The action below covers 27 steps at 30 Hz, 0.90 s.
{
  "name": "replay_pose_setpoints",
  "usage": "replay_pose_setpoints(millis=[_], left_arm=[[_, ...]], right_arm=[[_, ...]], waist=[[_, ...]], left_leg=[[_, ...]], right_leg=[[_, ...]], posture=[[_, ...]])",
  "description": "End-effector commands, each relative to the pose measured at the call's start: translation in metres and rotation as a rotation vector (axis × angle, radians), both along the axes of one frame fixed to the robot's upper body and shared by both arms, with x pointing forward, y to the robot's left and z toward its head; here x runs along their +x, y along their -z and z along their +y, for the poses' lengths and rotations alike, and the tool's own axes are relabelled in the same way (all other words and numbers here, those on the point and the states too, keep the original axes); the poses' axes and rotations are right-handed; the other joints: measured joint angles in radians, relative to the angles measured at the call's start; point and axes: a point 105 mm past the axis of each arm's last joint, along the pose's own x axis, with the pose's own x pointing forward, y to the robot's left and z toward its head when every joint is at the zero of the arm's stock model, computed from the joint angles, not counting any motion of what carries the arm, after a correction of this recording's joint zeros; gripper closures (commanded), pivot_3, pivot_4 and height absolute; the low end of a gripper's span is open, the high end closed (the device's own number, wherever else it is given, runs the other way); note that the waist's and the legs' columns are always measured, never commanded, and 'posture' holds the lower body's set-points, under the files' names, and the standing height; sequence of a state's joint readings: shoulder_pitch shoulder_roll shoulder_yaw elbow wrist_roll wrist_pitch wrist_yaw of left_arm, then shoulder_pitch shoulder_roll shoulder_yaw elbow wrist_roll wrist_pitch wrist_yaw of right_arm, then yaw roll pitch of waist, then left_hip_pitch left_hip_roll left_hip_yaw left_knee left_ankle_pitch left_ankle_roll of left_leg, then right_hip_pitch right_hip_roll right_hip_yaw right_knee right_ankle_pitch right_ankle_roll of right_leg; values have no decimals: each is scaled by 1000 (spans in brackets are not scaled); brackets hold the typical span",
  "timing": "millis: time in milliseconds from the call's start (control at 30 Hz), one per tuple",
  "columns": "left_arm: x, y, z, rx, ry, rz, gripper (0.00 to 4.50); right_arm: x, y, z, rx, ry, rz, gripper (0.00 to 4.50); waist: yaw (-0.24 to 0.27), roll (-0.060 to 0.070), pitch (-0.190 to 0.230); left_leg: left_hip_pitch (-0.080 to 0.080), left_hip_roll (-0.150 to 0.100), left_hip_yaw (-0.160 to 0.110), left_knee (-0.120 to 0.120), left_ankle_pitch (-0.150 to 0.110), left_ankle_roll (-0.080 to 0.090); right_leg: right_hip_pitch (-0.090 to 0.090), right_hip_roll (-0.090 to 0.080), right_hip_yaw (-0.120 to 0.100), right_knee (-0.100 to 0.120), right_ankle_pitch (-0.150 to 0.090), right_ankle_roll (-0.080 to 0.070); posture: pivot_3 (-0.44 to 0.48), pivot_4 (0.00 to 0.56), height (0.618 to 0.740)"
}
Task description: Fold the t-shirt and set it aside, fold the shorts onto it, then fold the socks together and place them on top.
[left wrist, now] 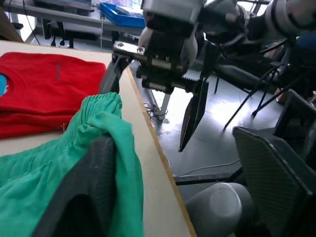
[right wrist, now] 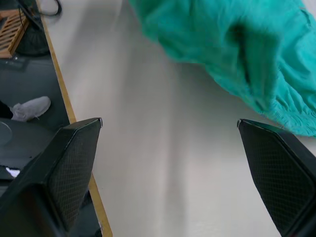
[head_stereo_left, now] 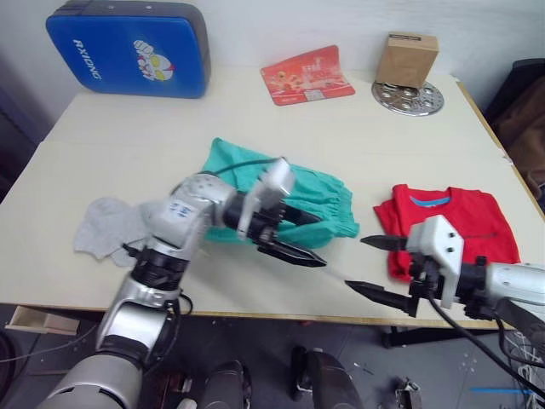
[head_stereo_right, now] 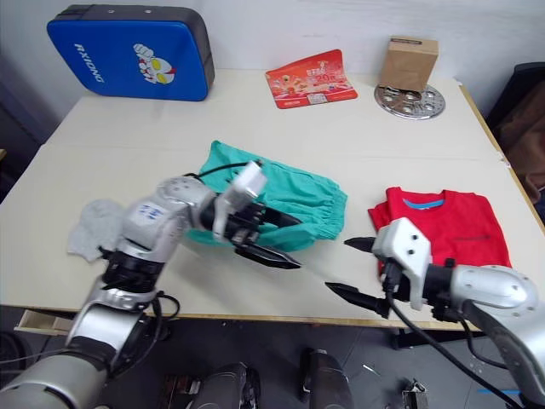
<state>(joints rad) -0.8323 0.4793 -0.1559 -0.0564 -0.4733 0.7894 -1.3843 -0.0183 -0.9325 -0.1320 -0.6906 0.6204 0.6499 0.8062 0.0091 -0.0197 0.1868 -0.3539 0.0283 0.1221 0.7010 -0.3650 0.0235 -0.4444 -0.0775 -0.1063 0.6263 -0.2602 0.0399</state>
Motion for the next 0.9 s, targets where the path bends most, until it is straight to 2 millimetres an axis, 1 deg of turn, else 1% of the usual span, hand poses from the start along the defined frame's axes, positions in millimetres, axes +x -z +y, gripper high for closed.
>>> replay_pose_setpoints(millis=[33, 133, 167, 233, 300, 367, 433, 500, 567, 667, 733, 800, 833, 867, 900], left_arm=[[1, 6, 23, 26, -81, 10, 12], [8, 16, 34, 51, -178, -5, 12], [14, 19, 39, 54, -223, -57, 12], [21, 18, 47, 41, -295, -77, 12], [21, 24, 66, 103, -308, -146, 12], [22, 37, 87, 223, -310, -248, 12], [22, 45, 102, 300, -310, -294, 12], [27, 50, 124, 369, -344, -328, 12], [32, 51, 140, 422, -368, -374, 12], [41, 57, 153, 491, -392, -455, 12], [46, 68, 160, 542, -390, -493, 12], [51, 77, 161, 572, -383, -539, 12], [57, 80, 160, 574, -402, -559, 12], [64, 81, 158, 558, -436, -567, 1], [70, 82, 156, 548, -468, -577, 196]], right_arm=[[5, 5, 5, -55, -34, -58, 0], [7, 8, 6, -58, -39, -65, 0], [6, 7, 5, -57, -42, -63, 0], [3, 5, 2, -56, -48, -57, 0], [-2, 3, -1, -49, -61, -43, 0], [-5, 4, 0, -51, -85, -32, 0], [-6, 7, 1, -59, -101, -27, 0], [-5, 16, 8, -69, -120, -21, 0], [-3, 25, 16, -82, -144, -16, 0], [2, 36, 22, -100, -149, -23, 0], [9, 46, 22, -138, -130, -37, 0], [15, 56, 19, -191, -126, -59, 0], [19, 59, 17, -198, -108, -64, 0], [24, 59, 17, -184, -82, -70, 185], [28, 57, 17, -164, -65, -71, 386]], waist=[[-2, 0, 0], [4, 0, 0], [9, 0, 0], [17, 0, 0], [17, 0, 0], [12, 0, 0], [8, 0, 0], [9, 0, 0], [9, 0, 0], [12, 0, 0], [15, 0, 0], [15, 0, 0], [16, 0, 0], [17, 0, 0], [18, 0, 0]], left_leg=[[0, 0, 0, 0, 0, 0], [0, 0, 0, 0, 0, 0], [0, 0, 0, 0, 0, 0], [-1, -1, 0, 1, 0, 0], [-1, -1, -1, 1, 0, 0], [-1, 0, -1, 0, 0, 0], [1, 0, 1, -1, -1, -1], [1, 1, 1, -1, -1, -1], [1, 1, 1, -1, -1, -1], [1, 1, 1, -1, -1, -1], [0, 0, 1, -1, -1, -1], [-1, 0, 1, 0, -2, 0], [-1, 0, 1, 0, -2, 0], [-1, 0, 1, 0, -2, 1], [-1, 0, 1, 0, -2, 1]], right_leg=[[0, 0, 0, 0, 0, 0], [0, 0, 0, 0, 0, 0], [0, 0, 0, 0, 0, 0], [0, -1, -1, -1, 0, 0], [0, -1, -1, -1, 0, 0], [0, -1, -1, -1, 0, 0], [0, 0, -1, 0, -1, -2], [0, 0, -2, 0, -1, -3], [0, 0, -2, 1, -2, -3], [0, -1, -2, 1, -2, -3], [-1, -1, -3, 0, -2, -3], [-1, -1, -3, 0, -2, -3], [-1, -1, -3, 1, -2, -3], [-1, -1, -3, 0, -2, -3], [0, -1, -3, 1, -1, -3]], posture=[[0, 150, 740], [0, 150, 740], [0, 150, 740], [0, 150, 740], [0, 150, 740], [0, 150, 740], [0, 150, 740], [0, 150, 740], [0, 150, 740], [0, 150, 740], [0, 150, 740], [0, 150, 740], [0, 150, 740], [0, 150, 740], [0, 150, 740]])
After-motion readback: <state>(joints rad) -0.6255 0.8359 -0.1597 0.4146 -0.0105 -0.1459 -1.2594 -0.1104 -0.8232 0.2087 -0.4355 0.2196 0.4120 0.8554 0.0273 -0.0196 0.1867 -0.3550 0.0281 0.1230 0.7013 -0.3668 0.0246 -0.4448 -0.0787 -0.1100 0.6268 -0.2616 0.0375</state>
